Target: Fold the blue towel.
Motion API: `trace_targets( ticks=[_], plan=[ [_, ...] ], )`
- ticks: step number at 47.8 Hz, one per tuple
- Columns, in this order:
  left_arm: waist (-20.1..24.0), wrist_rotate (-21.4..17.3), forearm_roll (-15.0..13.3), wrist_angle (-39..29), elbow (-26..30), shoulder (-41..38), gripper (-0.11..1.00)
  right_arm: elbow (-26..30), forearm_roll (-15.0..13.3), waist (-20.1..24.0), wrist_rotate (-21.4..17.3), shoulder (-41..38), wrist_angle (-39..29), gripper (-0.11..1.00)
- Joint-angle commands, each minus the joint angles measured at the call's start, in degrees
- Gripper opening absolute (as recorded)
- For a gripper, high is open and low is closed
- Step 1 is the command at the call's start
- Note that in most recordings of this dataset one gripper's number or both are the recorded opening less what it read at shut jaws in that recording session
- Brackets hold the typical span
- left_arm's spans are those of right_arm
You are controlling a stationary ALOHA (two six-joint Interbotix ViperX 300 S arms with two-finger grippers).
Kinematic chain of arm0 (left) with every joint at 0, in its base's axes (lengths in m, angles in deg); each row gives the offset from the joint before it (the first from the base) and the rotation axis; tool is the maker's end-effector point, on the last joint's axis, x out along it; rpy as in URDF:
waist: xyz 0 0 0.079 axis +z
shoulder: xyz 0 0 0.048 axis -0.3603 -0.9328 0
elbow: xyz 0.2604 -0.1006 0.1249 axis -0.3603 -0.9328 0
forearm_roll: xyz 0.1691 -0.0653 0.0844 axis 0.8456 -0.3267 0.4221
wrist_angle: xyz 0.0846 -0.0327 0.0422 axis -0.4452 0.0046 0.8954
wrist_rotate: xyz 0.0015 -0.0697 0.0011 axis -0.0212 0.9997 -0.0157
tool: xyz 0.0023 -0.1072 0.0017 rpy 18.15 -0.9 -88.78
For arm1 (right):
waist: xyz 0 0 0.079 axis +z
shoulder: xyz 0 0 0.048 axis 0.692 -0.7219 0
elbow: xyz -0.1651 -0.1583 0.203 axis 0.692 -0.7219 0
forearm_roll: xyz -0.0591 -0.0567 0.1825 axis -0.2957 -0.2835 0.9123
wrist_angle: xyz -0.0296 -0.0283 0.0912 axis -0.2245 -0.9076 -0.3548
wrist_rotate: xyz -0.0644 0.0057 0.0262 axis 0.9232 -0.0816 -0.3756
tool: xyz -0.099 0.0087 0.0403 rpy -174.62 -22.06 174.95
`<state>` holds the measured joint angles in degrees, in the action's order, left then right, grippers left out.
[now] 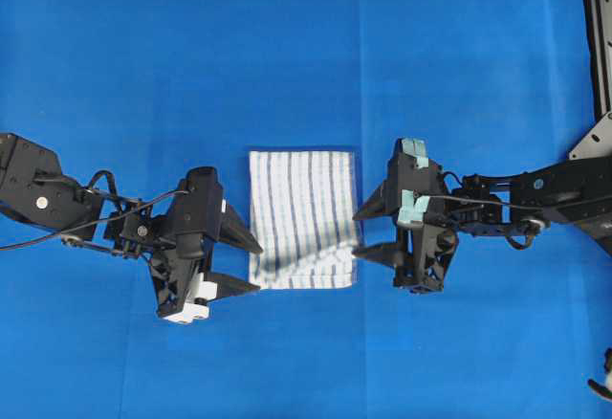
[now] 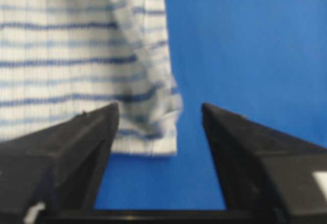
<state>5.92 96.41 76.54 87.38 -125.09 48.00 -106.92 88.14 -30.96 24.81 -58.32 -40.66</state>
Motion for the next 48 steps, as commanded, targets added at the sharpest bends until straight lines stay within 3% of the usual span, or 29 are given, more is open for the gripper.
trace_targets(
  ticks=[1,4,9,17,27,35,48],
  plan=[
    [-0.1,-0.3,0.0,-0.5,0.1,1.8,0.68,0.6,0.2,0.2,0.0,1.0,0.4,0.88],
    [0.0,-0.4,0.0,-1.5,0.0,2.5,0.73,0.6,0.2,0.2,0.0,1.3,0.4,0.94],
    [0.1,-0.7,0.1,-3.4,-0.2,4.2,0.7,0.3,0.1,0.2,0.3,2.6,0.4,0.89],
    [0.5,-1.1,0.4,-8.3,-0.4,8.8,0.69,-0.5,-0.5,0.1,1.8,6.5,0.4,0.9],
    [1.8,-5.3,0.4,-14.0,-1.7,17.2,0.69,-1.8,-0.8,-1.8,8.3,15.2,-1.8,0.9],
    [3.4,-9.3,0.4,-14.2,-5.4,25.5,0.69,-4.1,-0.8,-4.6,12.8,23.5,-4.7,0.9],
    [6.0,-10.7,0.5,-9.1,-14.4,37.3,0.69,-10.3,-0.8,-9.1,17.0,39.3,-9.8,0.9]
  ],
)
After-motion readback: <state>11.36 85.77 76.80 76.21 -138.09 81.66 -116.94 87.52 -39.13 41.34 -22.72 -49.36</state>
